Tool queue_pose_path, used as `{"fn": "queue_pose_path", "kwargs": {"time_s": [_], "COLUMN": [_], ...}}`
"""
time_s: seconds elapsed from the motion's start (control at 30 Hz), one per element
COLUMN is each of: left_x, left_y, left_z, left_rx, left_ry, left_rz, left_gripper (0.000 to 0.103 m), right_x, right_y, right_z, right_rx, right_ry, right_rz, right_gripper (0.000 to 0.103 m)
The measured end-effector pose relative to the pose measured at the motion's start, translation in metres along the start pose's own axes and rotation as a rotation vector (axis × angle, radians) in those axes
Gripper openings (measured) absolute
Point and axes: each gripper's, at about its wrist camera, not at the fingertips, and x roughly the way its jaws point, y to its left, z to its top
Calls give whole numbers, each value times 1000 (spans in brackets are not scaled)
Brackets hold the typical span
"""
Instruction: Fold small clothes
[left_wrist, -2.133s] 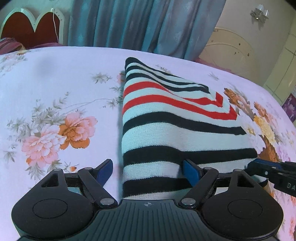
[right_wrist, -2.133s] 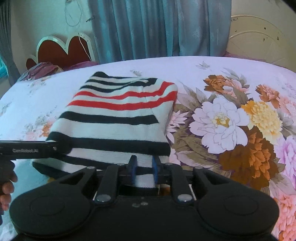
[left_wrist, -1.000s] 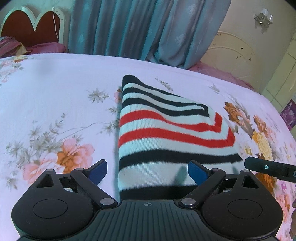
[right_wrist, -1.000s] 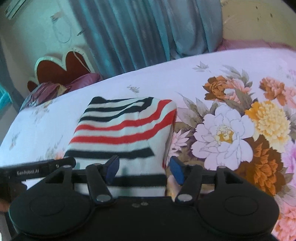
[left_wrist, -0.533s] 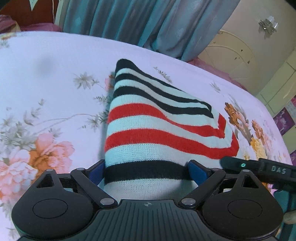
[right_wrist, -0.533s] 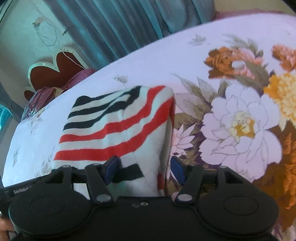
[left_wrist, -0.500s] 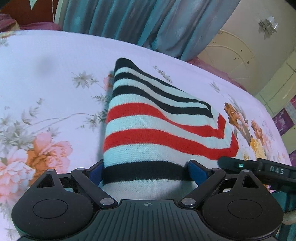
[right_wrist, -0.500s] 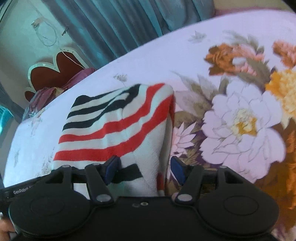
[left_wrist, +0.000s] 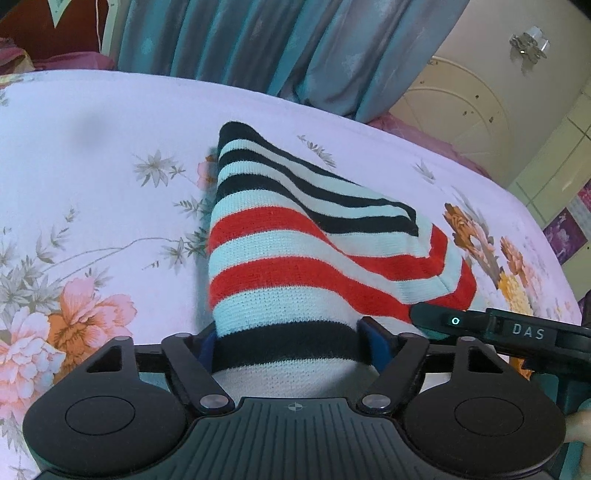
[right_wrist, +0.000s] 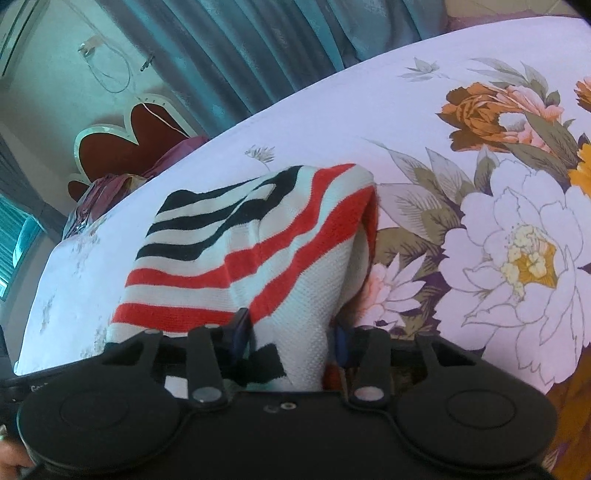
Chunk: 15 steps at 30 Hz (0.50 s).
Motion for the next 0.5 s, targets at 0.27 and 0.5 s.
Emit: {"fn": "queue_pose_path", "kwargs": {"time_s": [0.27,0.5], "left_x": [-17,-40], "left_y": [-9,-13], "left_z": [0,1], "left_rx": [50,67], "left_ry": [-45,-77], "left_rz": [26,28], "left_gripper": [57,56], "right_x": [-11,-25], "right_y": [8,20], "right_z": [1,2], "right_rx": [4,-7], "right_ry": [-31,-69], "right_rz": [14,46], "right_gripper": [35,34]}}
